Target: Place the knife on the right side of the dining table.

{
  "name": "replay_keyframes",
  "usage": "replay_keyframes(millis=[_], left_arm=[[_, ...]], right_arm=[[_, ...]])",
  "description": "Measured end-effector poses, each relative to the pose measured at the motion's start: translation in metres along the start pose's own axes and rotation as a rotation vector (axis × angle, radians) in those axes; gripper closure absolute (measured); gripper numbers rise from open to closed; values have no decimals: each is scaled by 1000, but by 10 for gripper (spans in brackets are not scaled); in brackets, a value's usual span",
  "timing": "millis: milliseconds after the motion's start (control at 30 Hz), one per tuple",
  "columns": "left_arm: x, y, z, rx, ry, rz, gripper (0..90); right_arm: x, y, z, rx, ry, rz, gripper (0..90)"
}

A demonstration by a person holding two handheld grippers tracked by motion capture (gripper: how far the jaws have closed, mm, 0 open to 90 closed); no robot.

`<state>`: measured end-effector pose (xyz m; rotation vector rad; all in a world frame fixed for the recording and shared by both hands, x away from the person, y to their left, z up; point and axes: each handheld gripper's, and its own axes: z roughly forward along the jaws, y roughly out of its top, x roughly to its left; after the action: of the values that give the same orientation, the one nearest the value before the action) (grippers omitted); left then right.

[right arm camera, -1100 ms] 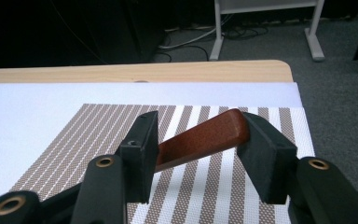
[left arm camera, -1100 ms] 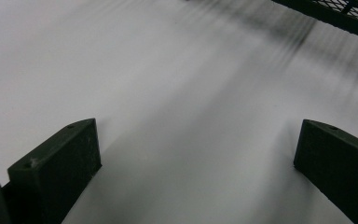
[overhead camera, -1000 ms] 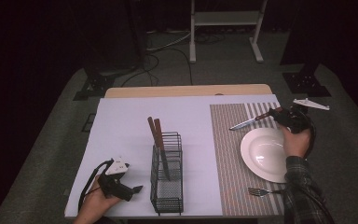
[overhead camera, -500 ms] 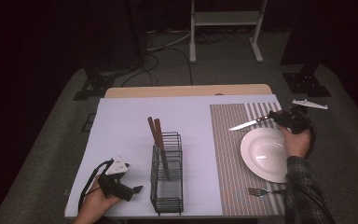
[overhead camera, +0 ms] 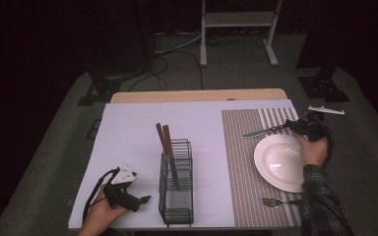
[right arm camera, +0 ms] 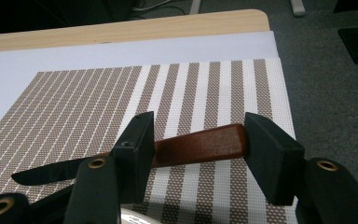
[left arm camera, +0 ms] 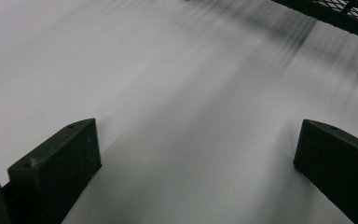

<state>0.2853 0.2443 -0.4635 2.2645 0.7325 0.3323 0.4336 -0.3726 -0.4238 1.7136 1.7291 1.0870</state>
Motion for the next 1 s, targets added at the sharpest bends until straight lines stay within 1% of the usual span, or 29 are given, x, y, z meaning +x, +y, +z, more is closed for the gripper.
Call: replay_keyframes(millis=[200,633,733,1000], left_arm=[[0,0,0,1,0,1,0],[0,0,0,1,0,1,0],[0,0,0,0,0,0,0],[0,0,0,0,0,0,0]], right_arm=[[-2,-2,3,25,-7,3,436],[-6,-5,7,81,-17,37,425],[-6,-4,8,85,-17,43,428],[-6,-4,8,83,-18,37,425]])
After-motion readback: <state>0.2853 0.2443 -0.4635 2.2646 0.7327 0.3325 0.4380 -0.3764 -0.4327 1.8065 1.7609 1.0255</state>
